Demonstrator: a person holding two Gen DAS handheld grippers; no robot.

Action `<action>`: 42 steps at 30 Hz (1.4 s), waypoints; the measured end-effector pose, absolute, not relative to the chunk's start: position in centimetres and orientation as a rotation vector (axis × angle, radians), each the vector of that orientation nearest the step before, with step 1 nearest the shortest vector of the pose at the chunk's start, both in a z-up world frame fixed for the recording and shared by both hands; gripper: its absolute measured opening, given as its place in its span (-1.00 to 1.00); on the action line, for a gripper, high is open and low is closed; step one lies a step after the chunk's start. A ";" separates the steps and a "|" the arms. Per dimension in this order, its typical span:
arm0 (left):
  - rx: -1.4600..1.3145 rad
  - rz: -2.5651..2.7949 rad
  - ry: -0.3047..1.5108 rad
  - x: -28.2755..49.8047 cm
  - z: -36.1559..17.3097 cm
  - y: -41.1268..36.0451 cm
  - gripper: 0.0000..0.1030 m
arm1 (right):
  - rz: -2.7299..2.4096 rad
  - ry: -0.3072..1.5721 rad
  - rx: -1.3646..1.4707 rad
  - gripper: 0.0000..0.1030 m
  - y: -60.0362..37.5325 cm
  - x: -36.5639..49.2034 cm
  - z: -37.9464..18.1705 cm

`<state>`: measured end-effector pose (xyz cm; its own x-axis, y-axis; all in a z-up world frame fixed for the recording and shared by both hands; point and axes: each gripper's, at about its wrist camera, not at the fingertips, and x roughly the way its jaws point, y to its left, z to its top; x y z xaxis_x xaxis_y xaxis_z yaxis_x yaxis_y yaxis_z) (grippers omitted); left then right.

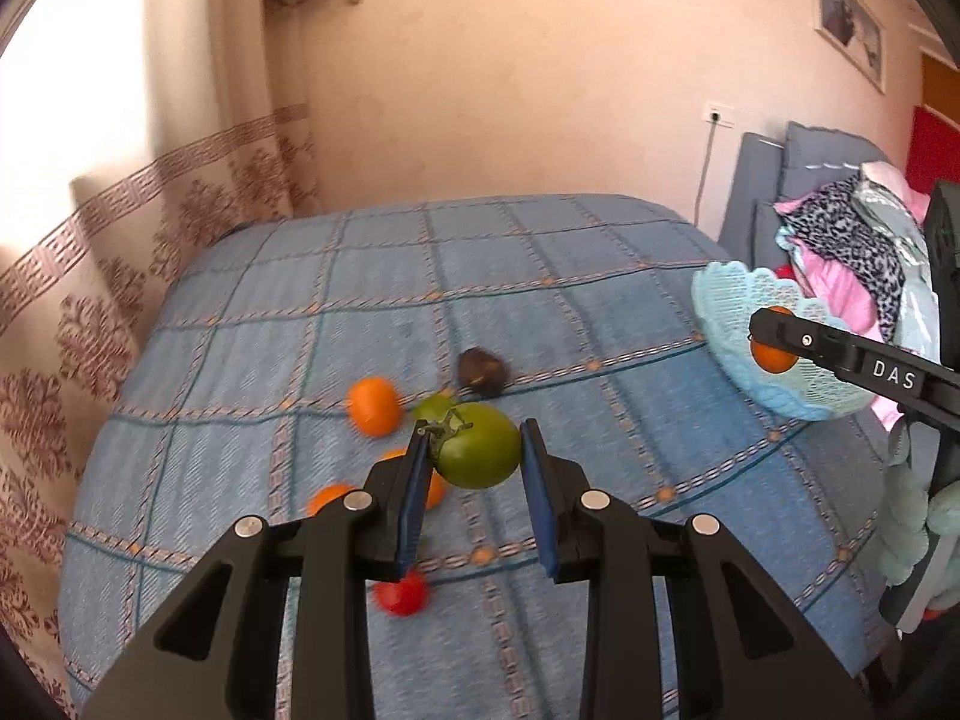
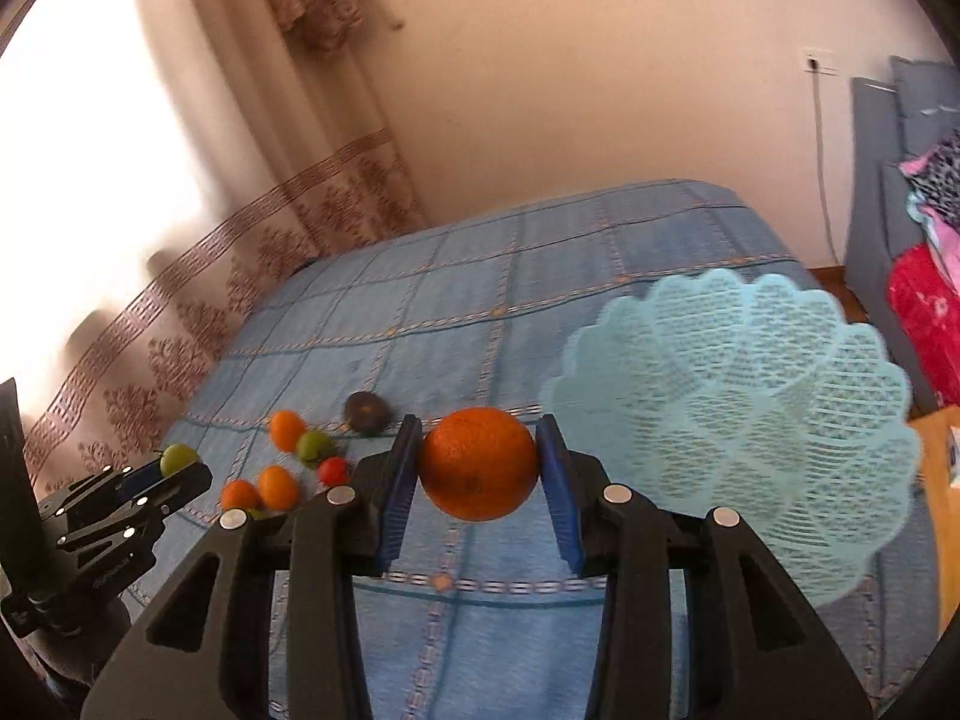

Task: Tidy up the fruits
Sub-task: 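Carry the green tomato and orange in both tools over the blue basket, then open the left tool and right tool to drop both fruits into the basket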

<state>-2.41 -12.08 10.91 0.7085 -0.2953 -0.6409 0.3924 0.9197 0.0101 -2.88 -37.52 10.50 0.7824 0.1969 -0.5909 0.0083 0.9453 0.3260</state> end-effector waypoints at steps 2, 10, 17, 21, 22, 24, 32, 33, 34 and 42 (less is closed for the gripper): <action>0.166 -0.408 0.676 -2.4 11.2 -13.8 -0.42 | 0.084 0.659 0.333 -0.22 -38.7 -3.4 10.6; 0.195 -0.510 0.639 -2.1 12.2 -19.9 -0.42 | 0.019 0.630 0.363 -0.22 -42.2 -4.7 11.0; 0.209 -0.579 0.627 -1.4 12.2 -25.0 -0.42 | -0.032 0.624 0.416 -0.21 -45.2 -5.5 10.3; 0.222 -0.616 0.635 -0.7 11.6 -28.0 -0.42 | -0.073 0.626 0.436 -0.21 -46.6 -5.5 9.8; 0.227 -0.625 0.637 -0.7 11.4 -28.5 -0.42 | -0.091 0.631 0.439 -0.21 -47.1 -5.4 9.6; 0.237 -0.646 0.639 -0.7 11.0 -29.6 -0.42 | -0.113 0.637 0.443 -0.21 -47.7 -5.5 9.3; 0.277 -0.699 0.671 -0.4 9.1 -32.8 -0.42 | -0.146 0.663 0.461 -0.21 -48.8 -5.2 8.4; 0.281 -0.702 0.675 -0.4 9.0 -33.0 -0.42 | -0.147 0.665 0.460 -0.21 -48.8 -5.1 8.3; 0.285 -0.704 0.680 -0.4 8.8 -33.2 -0.42 | -0.151 0.667 0.459 -0.21 -48.9 -5.1 8.3; 0.278 -0.711 0.709 -0.1 8.2 -33.4 0.43 | -0.156 0.684 0.472 -0.20 -48.8 -4.8 7.9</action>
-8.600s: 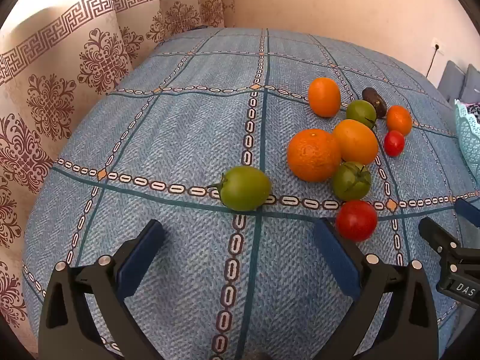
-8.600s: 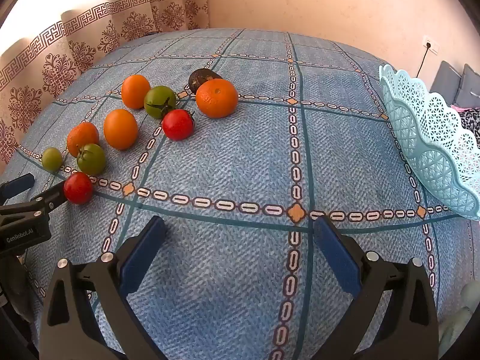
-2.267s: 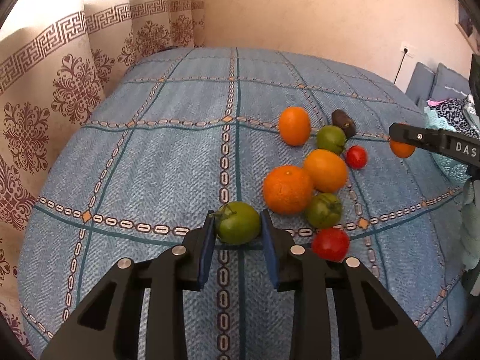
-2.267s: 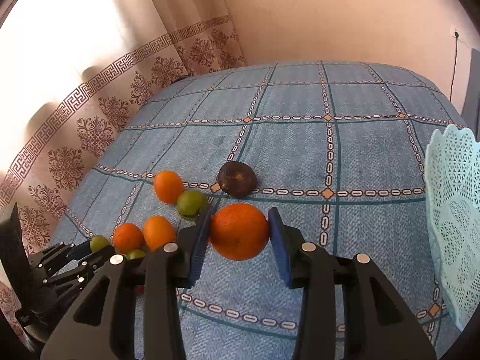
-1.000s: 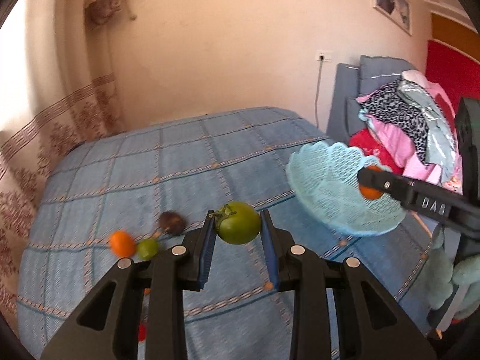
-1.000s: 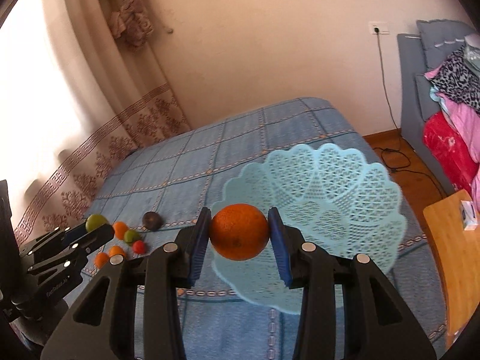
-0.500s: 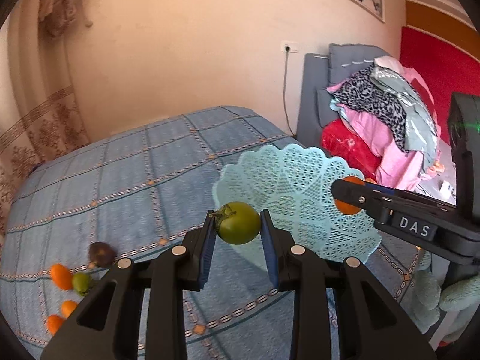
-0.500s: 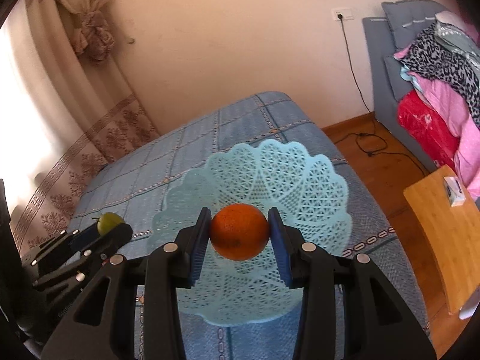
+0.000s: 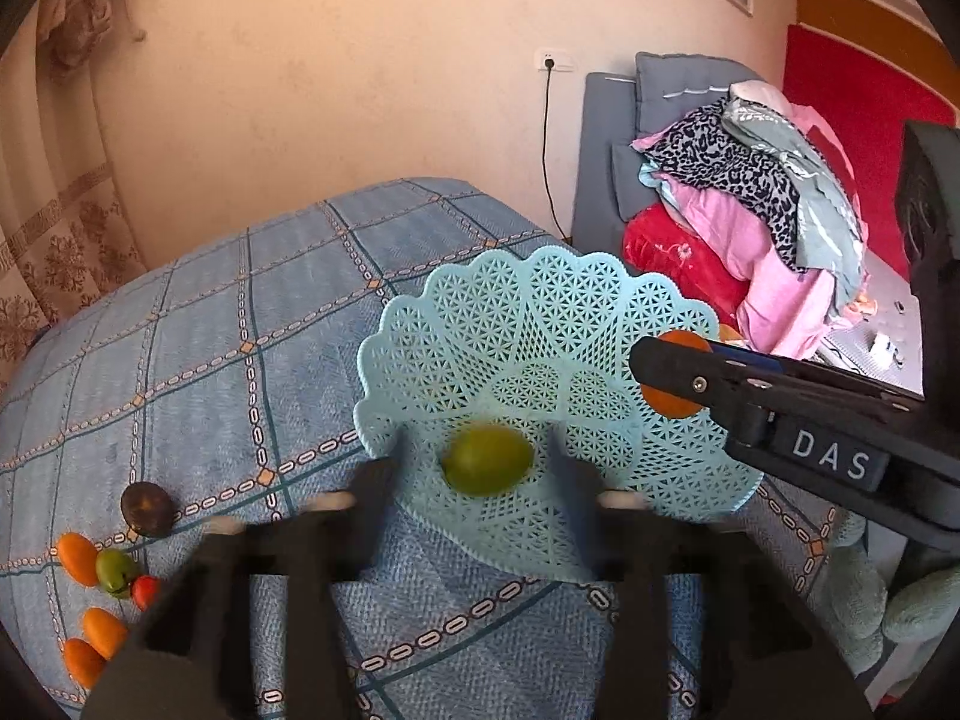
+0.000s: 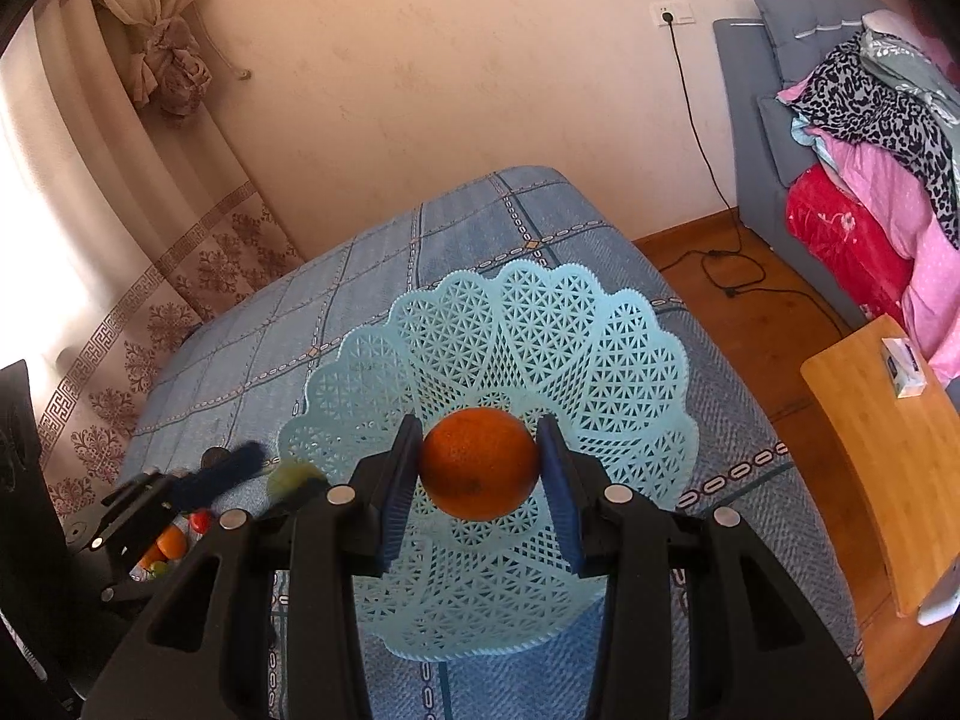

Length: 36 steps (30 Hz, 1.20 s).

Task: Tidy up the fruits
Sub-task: 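Open the left tool and right tool to drop both fruits into the basket, then move both open tools back over the remaining fruit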

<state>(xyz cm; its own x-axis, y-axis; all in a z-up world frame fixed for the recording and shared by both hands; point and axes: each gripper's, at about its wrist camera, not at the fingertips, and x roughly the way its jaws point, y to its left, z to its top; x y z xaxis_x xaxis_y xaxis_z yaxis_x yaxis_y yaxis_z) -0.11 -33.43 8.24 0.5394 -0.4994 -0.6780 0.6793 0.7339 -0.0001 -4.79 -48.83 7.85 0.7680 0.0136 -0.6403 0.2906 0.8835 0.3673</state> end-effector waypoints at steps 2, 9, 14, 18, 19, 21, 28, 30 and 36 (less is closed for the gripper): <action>0.258 -0.692 0.701 0.1 8.3 -32.9 0.48 | -0.155 0.679 0.489 -0.05 -49.0 -4.8 7.9; 0.231 -0.662 0.707 0.6 8.6 -31.9 0.48 | -0.160 0.620 0.495 0.12 -49.3 -5.8 9.0; 0.219 -0.660 0.692 0.3 9.5 -31.1 0.52 | -0.152 0.598 0.492 0.12 -49.1 -6.4 9.8; 0.205 -0.651 0.676 0.1 10.3 -30.3 0.63 | -0.165 0.557 0.460 0.12 -48.4 -7.0 10.9; 0.204 -0.646 0.672 -0.1 10.5 -30.0 0.65 | -0.165 0.549 0.453 0.12 -48.4 -7.2 11.1; 0.199 -0.638 0.663 -0.2 10.9 -29.3 0.68 | -0.166 0.521 0.435 0.12 -47.9 -7.6 11.6; 0.173 -0.567 0.625 -0.8 11.9 -26.2 0.73 | -0.140 0.460 0.365 0.21 -45.3 -8.2 12.2; 0.175 -0.530 0.613 -1.0 12.0 -25.2 0.73 | -0.125 0.465 0.338 0.21 -44.4 -7.9 12.0; 0.162 -0.453 0.621 -1.1 11.6 -21.9 0.74 | -0.062 0.510 0.284 0.22 -41.1 -6.9 11.1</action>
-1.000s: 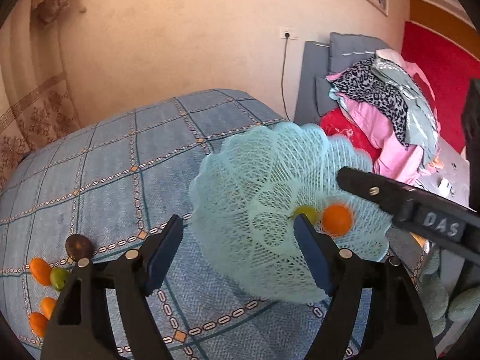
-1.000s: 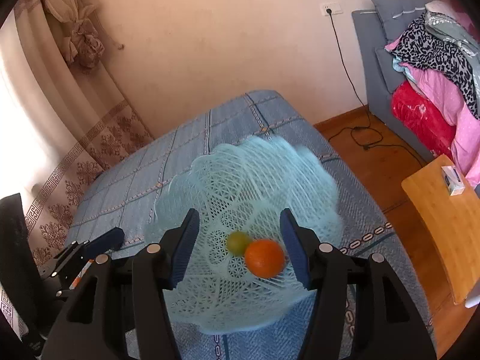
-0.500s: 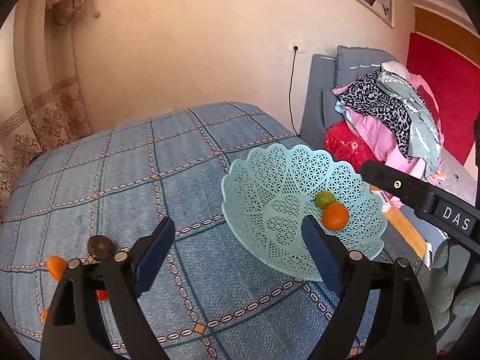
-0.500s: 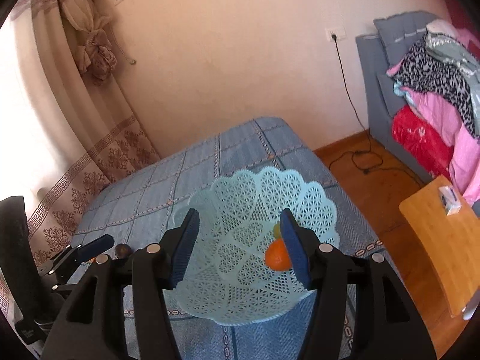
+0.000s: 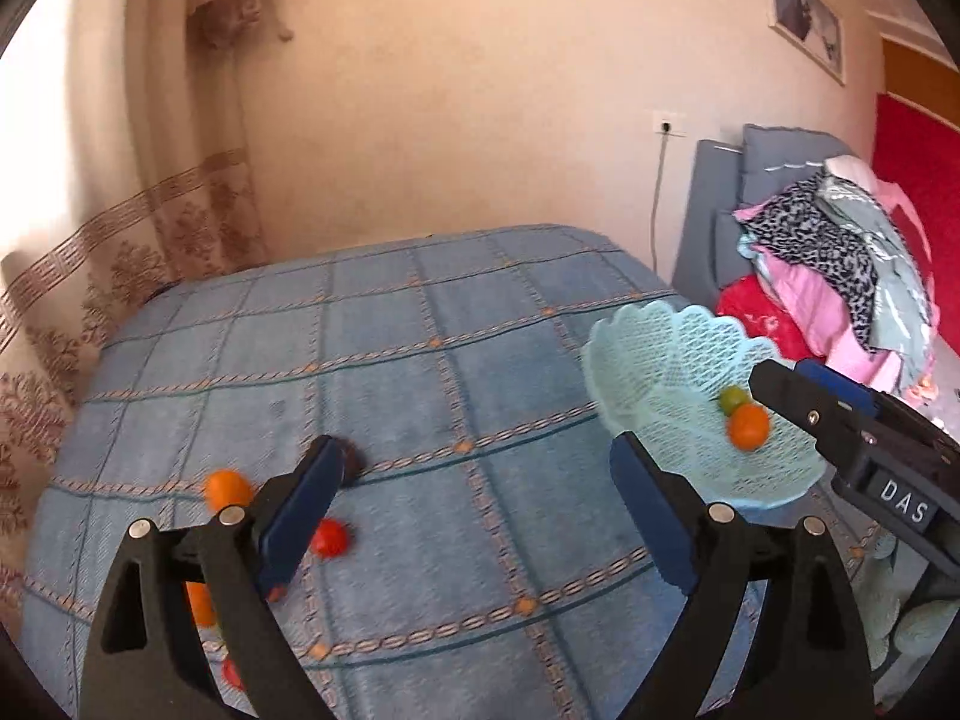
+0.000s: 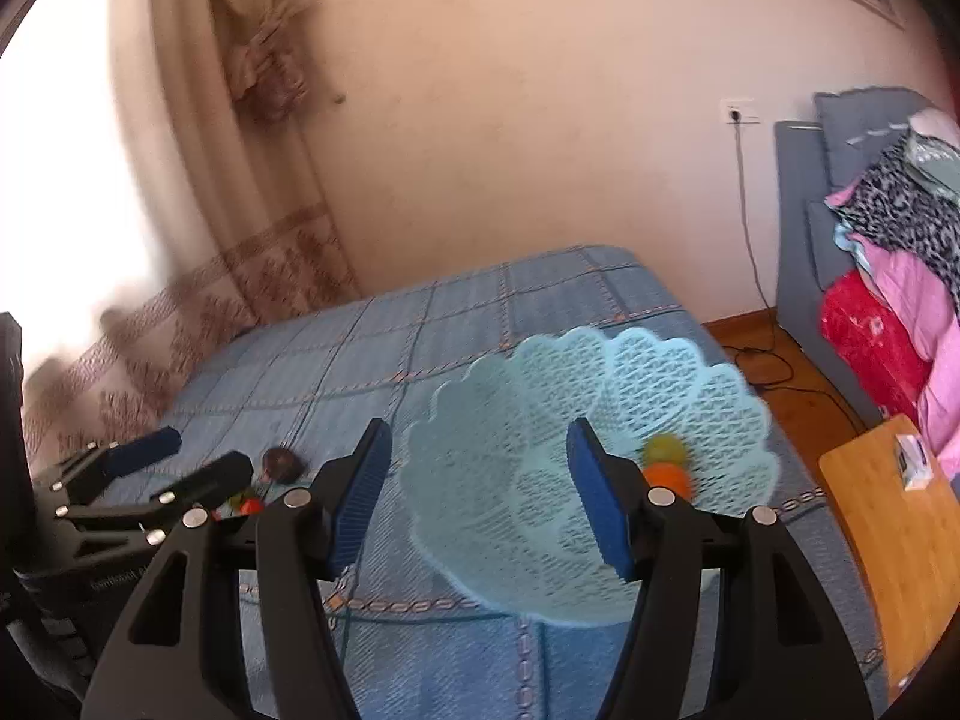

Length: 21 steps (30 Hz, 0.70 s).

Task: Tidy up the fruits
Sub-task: 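Move both open tools back over the remaining fruit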

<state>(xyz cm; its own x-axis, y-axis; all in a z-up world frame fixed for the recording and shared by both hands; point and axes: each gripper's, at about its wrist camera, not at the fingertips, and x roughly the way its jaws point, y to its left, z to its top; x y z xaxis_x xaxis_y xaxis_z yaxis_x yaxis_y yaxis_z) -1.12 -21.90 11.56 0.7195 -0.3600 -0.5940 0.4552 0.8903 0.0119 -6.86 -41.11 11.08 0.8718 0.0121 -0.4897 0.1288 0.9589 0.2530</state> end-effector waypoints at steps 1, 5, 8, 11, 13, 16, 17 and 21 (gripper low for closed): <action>0.157 -0.444 0.626 -1.1 11.5 -21.2 0.74 | -0.054 0.515 0.275 0.22 -40.5 -6.7 11.0; 0.139 -0.405 0.640 -1.2 10.8 -18.6 0.74 | -0.016 0.542 0.242 0.22 -38.6 -6.2 10.3; 0.127 -0.376 0.652 -1.3 10.2 -16.7 0.74 | 0.012 0.564 0.217 0.22 -37.1 -5.9 9.9; 0.103 -0.349 0.673 -1.2 9.6 -15.0 0.74 | 0.044 0.583 0.199 0.22 -35.4 -5.5 9.7; 0.091 -0.339 0.684 -1.2 9.1 -14.2 0.74 | 0.061 0.592 0.185 0.22 -34.4 -5.4 9.5; 0.082 -0.324 0.696 -1.2 8.7 -13.1 0.74 | 0.093 0.613 0.175 0.22 -32.8 -4.9 9.0; 0.080 -0.319 0.698 -1.2 8.5 -12.7 0.74 | 0.100 0.618 0.174 0.22 -32.5 -4.8 8.9; 0.071 -0.287 0.701 -1.5 8.2 -10.7 0.74 | 0.133 0.644 0.164 0.22 -30.9 -4.3 8.2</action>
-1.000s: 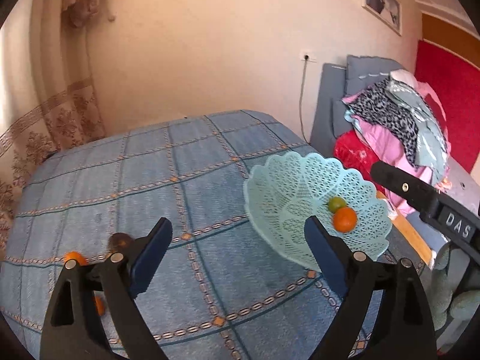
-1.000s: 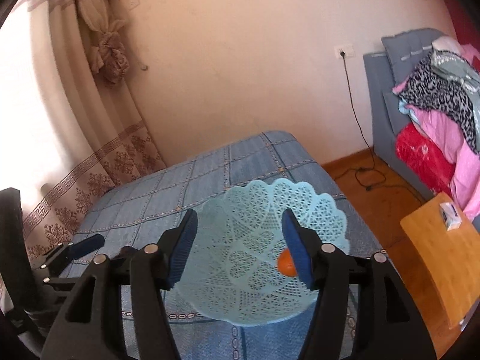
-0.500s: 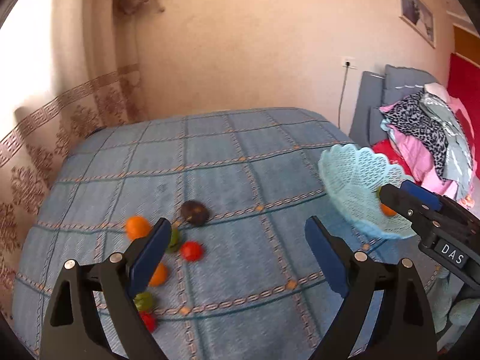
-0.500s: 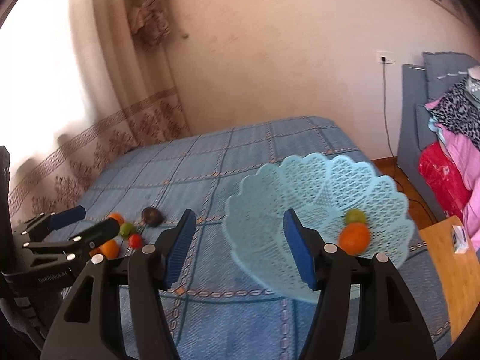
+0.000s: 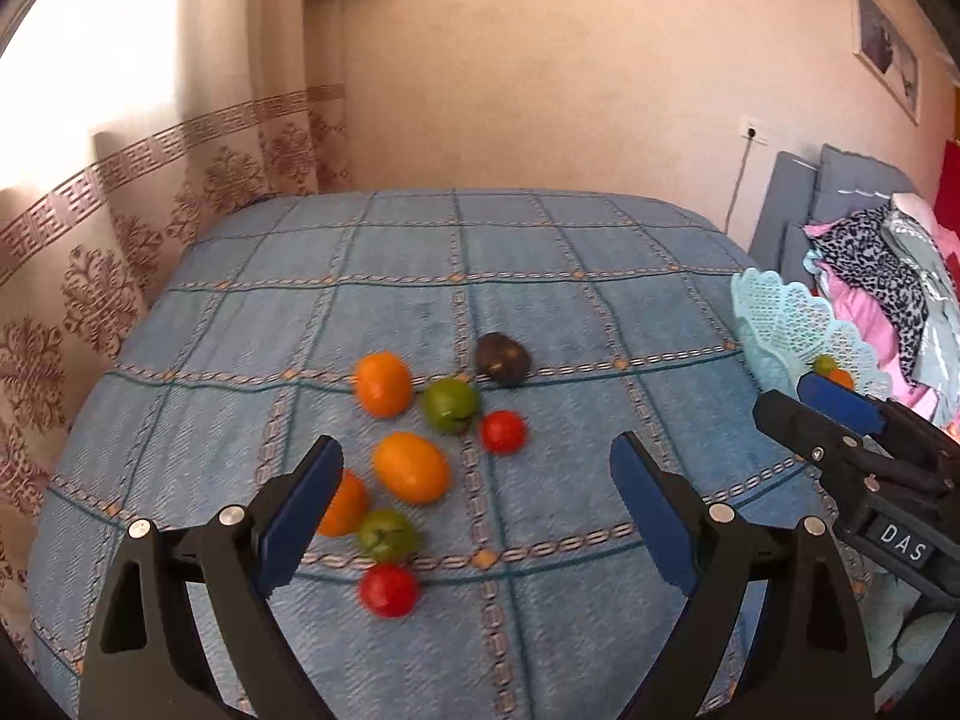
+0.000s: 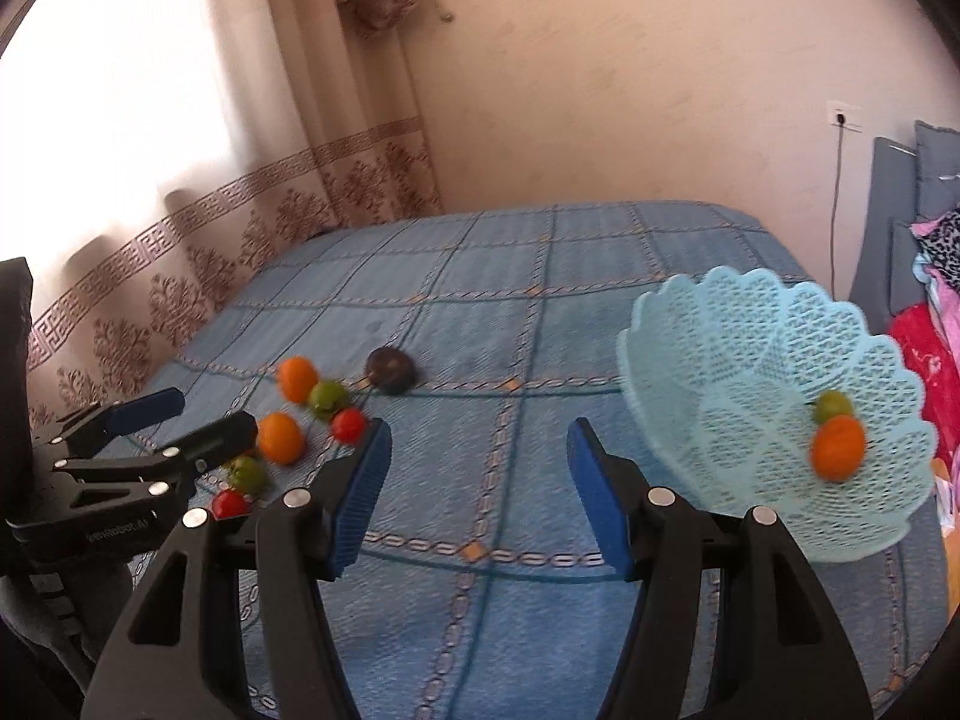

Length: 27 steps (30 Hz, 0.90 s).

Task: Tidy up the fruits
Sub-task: 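Move both open tools back over the remaining fruit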

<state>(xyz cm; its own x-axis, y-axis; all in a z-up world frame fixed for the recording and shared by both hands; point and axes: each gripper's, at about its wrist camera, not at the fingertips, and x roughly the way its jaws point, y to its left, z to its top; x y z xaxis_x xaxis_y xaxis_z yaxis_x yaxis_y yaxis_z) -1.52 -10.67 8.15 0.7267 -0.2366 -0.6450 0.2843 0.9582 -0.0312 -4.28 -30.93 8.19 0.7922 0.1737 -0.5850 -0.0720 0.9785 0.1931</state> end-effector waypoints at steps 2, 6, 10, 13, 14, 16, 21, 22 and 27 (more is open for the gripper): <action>0.064 -0.272 0.703 -1.6 8.0 -9.6 0.74 | 0.147 0.656 0.160 0.22 -30.2 -4.1 7.9; 0.061 -0.242 0.714 -1.8 7.4 -7.9 0.74 | 0.175 0.676 0.149 0.22 -28.7 -3.7 7.4; 0.059 -0.212 0.736 -1.8 6.3 -6.0 0.74 | 0.206 0.701 0.129 0.22 -26.9 -3.2 6.9; 0.055 -0.197 0.755 -1.8 5.5 -5.0 0.74 | 0.224 0.720 0.115 0.22 -25.8 -3.0 6.4; 0.054 -0.193 0.760 -1.8 5.3 -4.8 0.74 | 0.231 0.728 0.112 0.22 -25.5 -2.9 6.1; 0.052 -0.185 0.768 -1.7 4.9 -4.2 0.74 | 0.240 0.740 0.107 0.22 -24.9 -2.7 5.8; 0.030 -0.163 0.795 -0.8 4.0 -3.1 0.74 | 0.264 0.767 0.088 0.22 -23.7 -2.3 5.1; 0.026 -0.162 0.803 -0.6 3.8 -3.0 0.74 | 0.267 0.771 0.086 0.22 -23.5 -2.2 5.0; 0.025 -0.153 0.852 0.8 2.7 -2.4 0.74 | 0.278 0.787 0.092 0.22 -23.1 -2.0 4.6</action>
